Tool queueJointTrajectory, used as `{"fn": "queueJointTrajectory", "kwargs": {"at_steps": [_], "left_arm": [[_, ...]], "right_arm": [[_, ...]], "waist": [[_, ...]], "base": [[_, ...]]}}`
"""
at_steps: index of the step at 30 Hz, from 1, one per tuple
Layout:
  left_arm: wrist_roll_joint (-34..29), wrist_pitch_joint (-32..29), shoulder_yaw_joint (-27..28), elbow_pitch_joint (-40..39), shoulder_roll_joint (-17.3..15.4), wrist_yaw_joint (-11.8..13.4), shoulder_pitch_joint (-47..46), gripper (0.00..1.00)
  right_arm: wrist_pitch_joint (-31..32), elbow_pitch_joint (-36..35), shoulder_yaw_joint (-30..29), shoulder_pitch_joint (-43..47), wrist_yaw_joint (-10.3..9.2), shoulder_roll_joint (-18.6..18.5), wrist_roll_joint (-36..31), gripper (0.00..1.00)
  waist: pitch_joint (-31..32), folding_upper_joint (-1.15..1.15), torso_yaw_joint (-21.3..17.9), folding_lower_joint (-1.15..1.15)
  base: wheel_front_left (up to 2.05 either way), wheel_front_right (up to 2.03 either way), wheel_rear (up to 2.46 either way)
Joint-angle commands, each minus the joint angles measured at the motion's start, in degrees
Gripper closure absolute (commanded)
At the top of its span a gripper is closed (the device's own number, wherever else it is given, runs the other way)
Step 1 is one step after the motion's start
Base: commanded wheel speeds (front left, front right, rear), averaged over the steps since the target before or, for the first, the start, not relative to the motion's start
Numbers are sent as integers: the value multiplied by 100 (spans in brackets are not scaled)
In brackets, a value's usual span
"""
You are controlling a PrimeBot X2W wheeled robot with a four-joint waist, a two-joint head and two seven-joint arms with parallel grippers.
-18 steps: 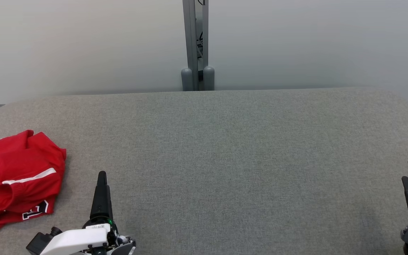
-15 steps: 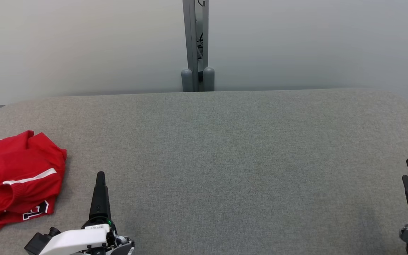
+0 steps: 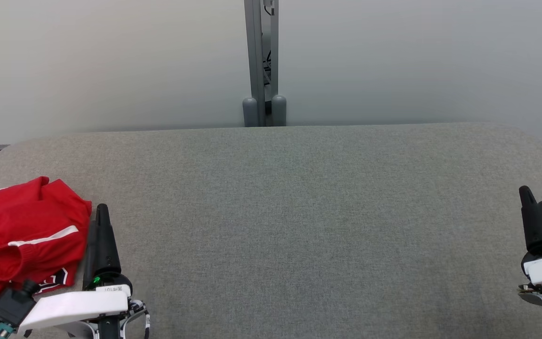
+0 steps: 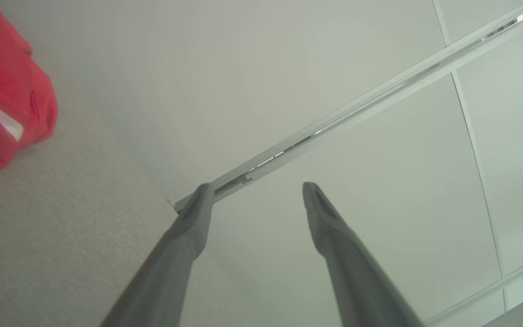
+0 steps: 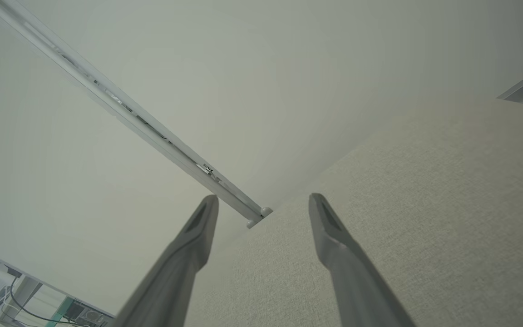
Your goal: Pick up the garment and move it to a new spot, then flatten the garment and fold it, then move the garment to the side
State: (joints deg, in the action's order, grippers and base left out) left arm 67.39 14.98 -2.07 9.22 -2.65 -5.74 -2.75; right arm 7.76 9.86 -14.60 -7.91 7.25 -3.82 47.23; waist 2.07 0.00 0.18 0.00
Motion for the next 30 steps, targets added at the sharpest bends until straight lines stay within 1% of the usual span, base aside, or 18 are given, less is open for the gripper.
{"fn": "queueJointTrajectory", "kwargs": {"at_steps": [1, 6, 12, 13, 21, 24, 27, 30], "left_arm": [[-301, 1, 36, -182, -17, 120, -115, 0], [-830, 2, -37, -471, -18, 456, -53, 0], [-1433, 2, -158, -748, -20, 708, 32, 0], [-1433, 2, -158, -748, -20, 708, 32, 0], [-2331, 2, -401, -909, -21, 1002, 131, 0], [-2519, 2, -482, -919, -22, 1097, 168, 0], [-2706, 3, -544, -892, -22, 1153, 166, 0], [-3078, 3, -635, -878, -22, 1175, 162, 0]], "right_arm": [[-119, -230, 4, -95, 25, -62, -233, 0], [-310, -483, 155, -42, 26, -47, -818, 0], [-531, -771, 519, 30, 28, -33, -1619, 0], [-531, -771, 519, 30, 28, -33, -1619, 0], [-801, -994, 972, 171, 29, -77, -2413, 0], [-900, -1054, 1115, 192, 30, -79, -2668, 0], [-998, -1115, 1240, 213, 30, -80, -2889, 0], [-1085, -1144, 1365, 260, 31, -91, -3090, 0]], "waist": [[1, 0, -5, 0], [13, 0, -7, 0], [33, 0, 11, 0], [33, 0, 11, 0], [69, 0, 40, 0], [84, 0, 50, 0], [101, 0, 61, 0], [122, 0, 62, 0]], "base": [[0, 0, 0], [0, 0, 0], [0, 0, 0], [0, 0, 0], [0, 0, 0], [0, 0, 0], [0, 0, 0], [0, 0, 0]]}}
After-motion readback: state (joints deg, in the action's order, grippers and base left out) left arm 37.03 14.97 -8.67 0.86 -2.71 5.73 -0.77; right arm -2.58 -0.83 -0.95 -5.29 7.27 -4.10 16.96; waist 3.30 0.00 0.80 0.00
